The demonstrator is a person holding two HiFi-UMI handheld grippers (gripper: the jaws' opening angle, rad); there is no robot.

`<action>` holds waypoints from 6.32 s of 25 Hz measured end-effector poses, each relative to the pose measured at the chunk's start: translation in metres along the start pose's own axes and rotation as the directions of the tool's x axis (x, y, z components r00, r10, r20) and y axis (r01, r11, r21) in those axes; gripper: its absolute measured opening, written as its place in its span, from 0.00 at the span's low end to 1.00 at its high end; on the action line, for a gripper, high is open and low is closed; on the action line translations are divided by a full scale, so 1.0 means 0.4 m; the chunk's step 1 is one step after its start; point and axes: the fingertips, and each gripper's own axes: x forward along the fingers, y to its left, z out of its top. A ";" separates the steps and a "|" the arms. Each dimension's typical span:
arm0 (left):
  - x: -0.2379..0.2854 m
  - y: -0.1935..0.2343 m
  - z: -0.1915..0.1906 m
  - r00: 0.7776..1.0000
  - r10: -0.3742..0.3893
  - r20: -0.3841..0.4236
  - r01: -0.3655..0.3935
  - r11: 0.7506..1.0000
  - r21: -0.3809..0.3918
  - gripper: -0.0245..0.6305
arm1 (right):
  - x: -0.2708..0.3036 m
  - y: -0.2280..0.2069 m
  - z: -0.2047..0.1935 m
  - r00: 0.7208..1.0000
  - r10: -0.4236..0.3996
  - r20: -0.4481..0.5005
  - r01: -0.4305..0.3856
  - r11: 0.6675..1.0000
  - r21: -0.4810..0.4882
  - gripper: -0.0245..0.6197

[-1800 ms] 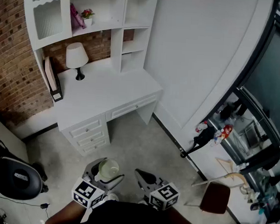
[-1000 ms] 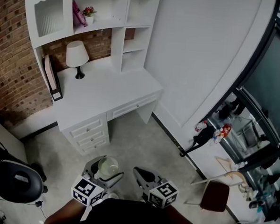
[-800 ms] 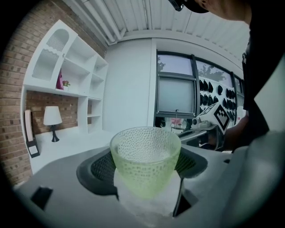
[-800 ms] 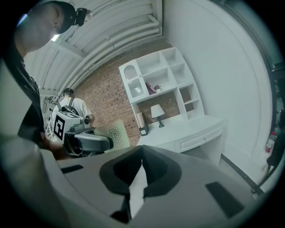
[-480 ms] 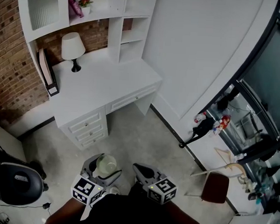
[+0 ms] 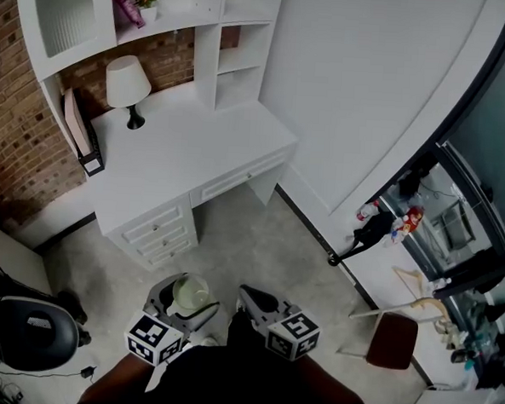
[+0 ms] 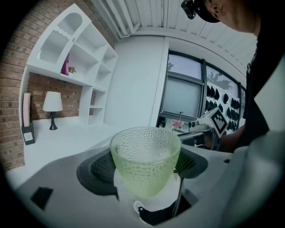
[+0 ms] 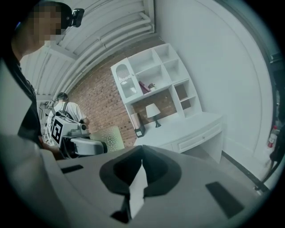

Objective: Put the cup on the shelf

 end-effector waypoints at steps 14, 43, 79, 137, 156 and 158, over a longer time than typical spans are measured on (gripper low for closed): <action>0.304 0.130 0.199 0.999 0.019 0.041 -0.023 0.994 0.106 0.63 | 0.118 -0.308 0.204 0.999 0.003 0.044 -0.004 1.000 0.016 0.05; 0.715 0.191 0.315 1.000 0.007 0.013 -0.008 0.998 0.061 0.63 | 0.142 -0.692 0.352 0.999 0.019 0.046 -0.019 1.000 0.000 0.05; 1.123 0.797 0.622 0.997 -0.011 0.073 0.005 0.997 0.081 0.63 | 0.688 -1.098 0.774 0.997 -0.009 0.079 0.016 0.996 -0.087 0.04; 1.415 1.286 0.874 0.852 0.512 0.111 -0.515 0.857 -0.003 0.63 | 0.970 -1.405 1.036 0.935 0.354 -0.035 -0.355 0.921 -0.162 0.05; 1.564 1.586 0.997 0.795 0.601 0.084 -0.600 0.799 -0.037 0.63 | 0.989 -1.464 1.045 0.946 0.321 -0.036 -0.323 0.936 -0.138 0.04; 1.573 1.616 0.999 0.790 0.609 0.074 -0.609 0.793 -0.030 0.63 | 0.989 -1.477 1.044 0.949 0.313 -0.033 -0.314 0.940 -0.133 0.05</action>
